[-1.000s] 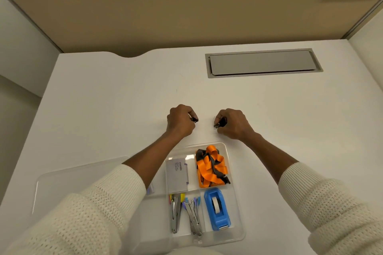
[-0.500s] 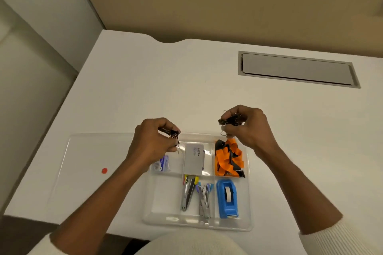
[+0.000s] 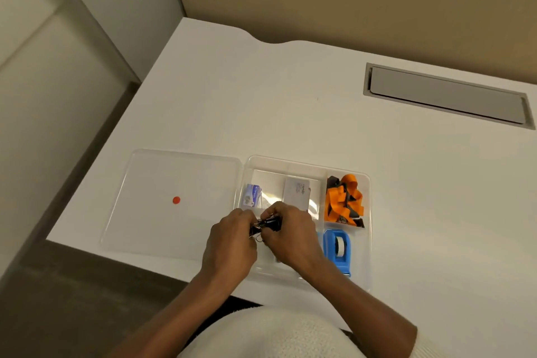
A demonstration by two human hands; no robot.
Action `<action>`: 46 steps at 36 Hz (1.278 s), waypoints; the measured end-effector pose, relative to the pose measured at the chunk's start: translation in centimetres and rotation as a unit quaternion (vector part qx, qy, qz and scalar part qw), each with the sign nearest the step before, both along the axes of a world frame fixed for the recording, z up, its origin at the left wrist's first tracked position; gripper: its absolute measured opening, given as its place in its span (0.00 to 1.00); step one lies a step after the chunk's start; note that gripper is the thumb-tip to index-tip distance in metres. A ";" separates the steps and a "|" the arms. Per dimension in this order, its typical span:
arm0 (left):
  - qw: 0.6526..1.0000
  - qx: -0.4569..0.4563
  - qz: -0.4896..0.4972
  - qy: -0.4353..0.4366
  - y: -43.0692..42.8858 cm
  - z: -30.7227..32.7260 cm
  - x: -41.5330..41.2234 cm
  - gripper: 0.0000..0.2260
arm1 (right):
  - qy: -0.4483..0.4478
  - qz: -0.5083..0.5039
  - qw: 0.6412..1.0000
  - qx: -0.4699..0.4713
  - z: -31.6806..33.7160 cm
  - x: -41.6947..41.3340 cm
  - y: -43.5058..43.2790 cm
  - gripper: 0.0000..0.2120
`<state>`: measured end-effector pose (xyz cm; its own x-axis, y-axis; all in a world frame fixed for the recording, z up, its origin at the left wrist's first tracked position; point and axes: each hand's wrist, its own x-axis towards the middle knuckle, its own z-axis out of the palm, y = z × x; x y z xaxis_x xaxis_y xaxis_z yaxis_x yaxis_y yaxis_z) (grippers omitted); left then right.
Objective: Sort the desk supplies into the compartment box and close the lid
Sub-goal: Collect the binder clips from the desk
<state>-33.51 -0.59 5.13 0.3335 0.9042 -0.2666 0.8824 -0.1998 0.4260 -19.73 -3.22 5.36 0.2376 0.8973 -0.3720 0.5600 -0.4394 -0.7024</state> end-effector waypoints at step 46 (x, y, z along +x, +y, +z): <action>0.967 0.025 0.252 -0.001 6.5 -2.7 -13.3 0.09 | -0.078 0.173 0.977 0.097 2.3 -8.5 1.9 0.17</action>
<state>-46.76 5.92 2.40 -0.1521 0.9639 -0.2184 0.8722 0.2348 0.4290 -28.20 -1.29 7.66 -0.0517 0.9840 -0.1705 0.7576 -0.0726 -0.6487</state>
